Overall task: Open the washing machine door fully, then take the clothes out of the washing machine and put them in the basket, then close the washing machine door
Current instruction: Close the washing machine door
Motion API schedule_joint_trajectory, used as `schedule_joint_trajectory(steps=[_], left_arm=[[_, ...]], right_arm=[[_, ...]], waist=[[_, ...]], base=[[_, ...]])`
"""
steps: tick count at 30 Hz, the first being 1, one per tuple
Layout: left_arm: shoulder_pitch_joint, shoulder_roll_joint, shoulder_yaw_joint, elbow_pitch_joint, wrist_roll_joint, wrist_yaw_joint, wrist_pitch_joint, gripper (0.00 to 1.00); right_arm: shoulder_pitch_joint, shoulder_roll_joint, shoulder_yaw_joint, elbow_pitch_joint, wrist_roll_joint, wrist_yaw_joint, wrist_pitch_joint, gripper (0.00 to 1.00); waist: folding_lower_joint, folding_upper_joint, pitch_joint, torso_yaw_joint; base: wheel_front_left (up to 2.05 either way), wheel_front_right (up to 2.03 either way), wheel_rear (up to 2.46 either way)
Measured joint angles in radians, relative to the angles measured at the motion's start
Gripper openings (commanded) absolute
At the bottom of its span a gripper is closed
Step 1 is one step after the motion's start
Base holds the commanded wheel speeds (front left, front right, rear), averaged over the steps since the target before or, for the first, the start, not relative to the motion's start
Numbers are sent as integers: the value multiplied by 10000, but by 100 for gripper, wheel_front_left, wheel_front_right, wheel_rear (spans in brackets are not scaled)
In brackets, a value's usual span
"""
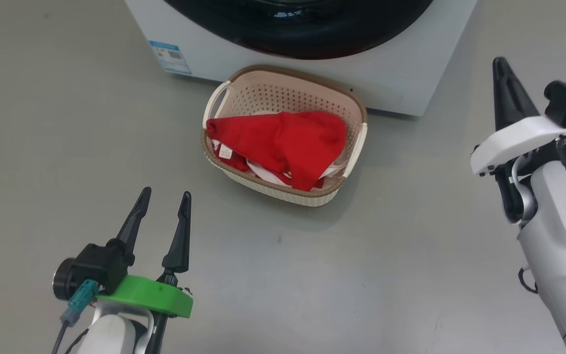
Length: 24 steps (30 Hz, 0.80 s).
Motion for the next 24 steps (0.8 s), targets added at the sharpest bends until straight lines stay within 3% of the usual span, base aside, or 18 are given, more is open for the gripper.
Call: schedule_joint_trajectory(steps=[9, 24], left_arm=[[462, 100, 326, 240, 174, 88, 0, 100], [951, 98, 802, 259, 242, 161, 0, 100]], right_arm=[[1380, 428, -299, -809, 13, -73, 0, 0], [3522, 451, -913, -2395, -211, -82, 0, 0]], waist=[[0, 0, -818, -1208], [0, 0, -1889, -2671]], base=[[0, 0, 0], [0, 0, 0]])
